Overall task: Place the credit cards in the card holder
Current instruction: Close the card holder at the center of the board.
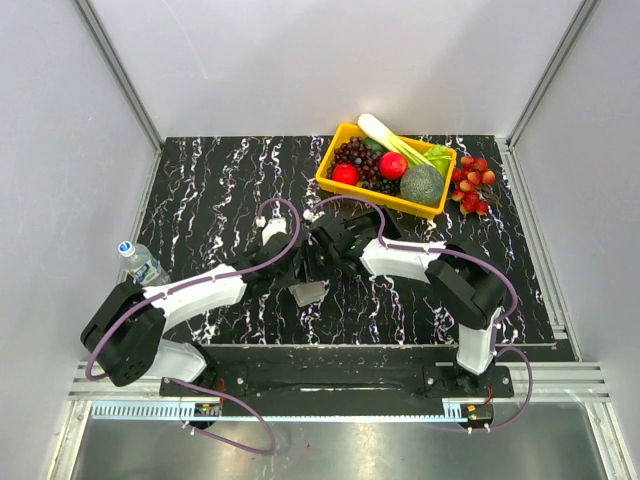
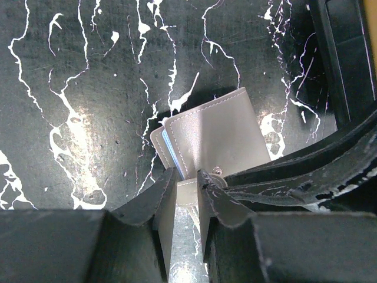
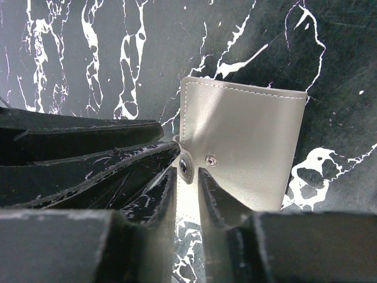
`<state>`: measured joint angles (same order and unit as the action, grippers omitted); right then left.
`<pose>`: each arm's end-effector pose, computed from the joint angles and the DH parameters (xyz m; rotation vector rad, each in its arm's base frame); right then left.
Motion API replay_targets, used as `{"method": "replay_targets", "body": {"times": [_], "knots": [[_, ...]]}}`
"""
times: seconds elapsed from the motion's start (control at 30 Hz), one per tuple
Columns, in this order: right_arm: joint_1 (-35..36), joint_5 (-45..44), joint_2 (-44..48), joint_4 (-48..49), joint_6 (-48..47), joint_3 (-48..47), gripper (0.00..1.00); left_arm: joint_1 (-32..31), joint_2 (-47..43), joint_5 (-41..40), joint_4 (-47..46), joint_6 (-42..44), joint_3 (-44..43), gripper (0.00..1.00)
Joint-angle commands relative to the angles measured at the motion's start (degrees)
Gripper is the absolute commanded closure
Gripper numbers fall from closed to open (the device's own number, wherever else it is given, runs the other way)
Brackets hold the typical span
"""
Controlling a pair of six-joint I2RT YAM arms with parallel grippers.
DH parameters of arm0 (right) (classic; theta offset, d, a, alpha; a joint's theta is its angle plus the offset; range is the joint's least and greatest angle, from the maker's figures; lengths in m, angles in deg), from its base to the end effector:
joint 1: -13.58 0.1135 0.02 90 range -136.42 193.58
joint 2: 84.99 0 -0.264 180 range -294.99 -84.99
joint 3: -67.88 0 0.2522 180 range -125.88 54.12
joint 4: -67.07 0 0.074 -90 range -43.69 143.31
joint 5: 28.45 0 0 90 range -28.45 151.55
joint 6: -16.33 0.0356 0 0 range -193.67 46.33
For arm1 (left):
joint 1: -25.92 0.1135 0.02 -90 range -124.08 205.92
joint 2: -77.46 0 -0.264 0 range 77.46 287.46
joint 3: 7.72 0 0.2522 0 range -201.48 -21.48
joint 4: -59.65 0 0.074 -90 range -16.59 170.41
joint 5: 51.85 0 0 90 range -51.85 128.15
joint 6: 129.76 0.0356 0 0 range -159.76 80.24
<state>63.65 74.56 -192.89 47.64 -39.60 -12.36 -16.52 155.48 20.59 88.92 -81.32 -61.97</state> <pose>0.2496 0.3107 0.1680 -0.4747 2.5448 0.8999 0.1998 -0.1681 0.1838 -0.1077 2.4529 -0.2669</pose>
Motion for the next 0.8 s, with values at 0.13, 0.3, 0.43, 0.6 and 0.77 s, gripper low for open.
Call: {"method": "replay_targets", "body": {"times": [0.13,0.3,0.43,0.6,0.77], "knots": [[-0.8,-1.2,1.5,1.9,-0.8,0.2,0.74,0.5,0.8,0.6,-1.5,1.3,-1.2,0.76],[-1.1,-1.7,1.9,2.0,-1.1,0.5,0.84,0.5,1.3,0.7,-1.4,1.6,-1.3,0.77],[-1.2,-1.5,1.8,2.2,-1.3,0.3,0.97,0.5,1.3,0.5,-1.4,1.7,-1.4,0.77],[-1.3,-3.1,0.7,1.1,-1.5,-0.3,1.00,0.6,2.4,0.8,-1.4,2.4,-2.5,0.77],[-1.3,-5.7,0.1,0.2,-1.6,-0.1,1.00,0.8,4.0,1.1,-1.3,2.6,-3.0,0.78]]}}
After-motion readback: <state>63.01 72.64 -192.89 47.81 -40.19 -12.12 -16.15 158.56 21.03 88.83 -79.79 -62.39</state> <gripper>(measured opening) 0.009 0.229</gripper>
